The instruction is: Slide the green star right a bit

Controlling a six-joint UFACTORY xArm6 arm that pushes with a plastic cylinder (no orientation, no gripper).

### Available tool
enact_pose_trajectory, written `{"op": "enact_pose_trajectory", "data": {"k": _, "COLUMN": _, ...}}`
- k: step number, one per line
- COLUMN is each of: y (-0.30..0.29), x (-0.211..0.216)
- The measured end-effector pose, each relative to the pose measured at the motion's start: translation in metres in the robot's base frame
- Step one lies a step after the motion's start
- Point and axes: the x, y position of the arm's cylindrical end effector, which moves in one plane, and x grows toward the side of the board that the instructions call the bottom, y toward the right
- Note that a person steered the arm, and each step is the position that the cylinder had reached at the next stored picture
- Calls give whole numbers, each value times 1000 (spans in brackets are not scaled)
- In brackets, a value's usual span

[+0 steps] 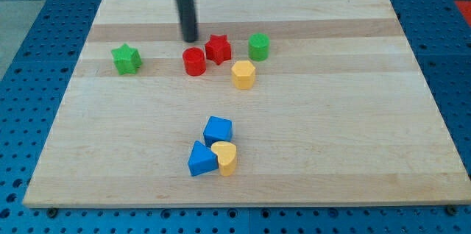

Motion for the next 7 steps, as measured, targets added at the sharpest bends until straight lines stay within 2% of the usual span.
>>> {"op": "enact_pose_trajectory", "data": {"k": 1, "y": -74, "x": 0}}
{"op": "enact_pose_trajectory", "data": {"k": 2, "y": -79, "x": 0}}
{"op": "enact_pose_trajectory", "data": {"k": 3, "y": -109, "x": 26}}
{"op": "enact_pose_trajectory", "data": {"k": 7, "y": -119, "x": 46}}
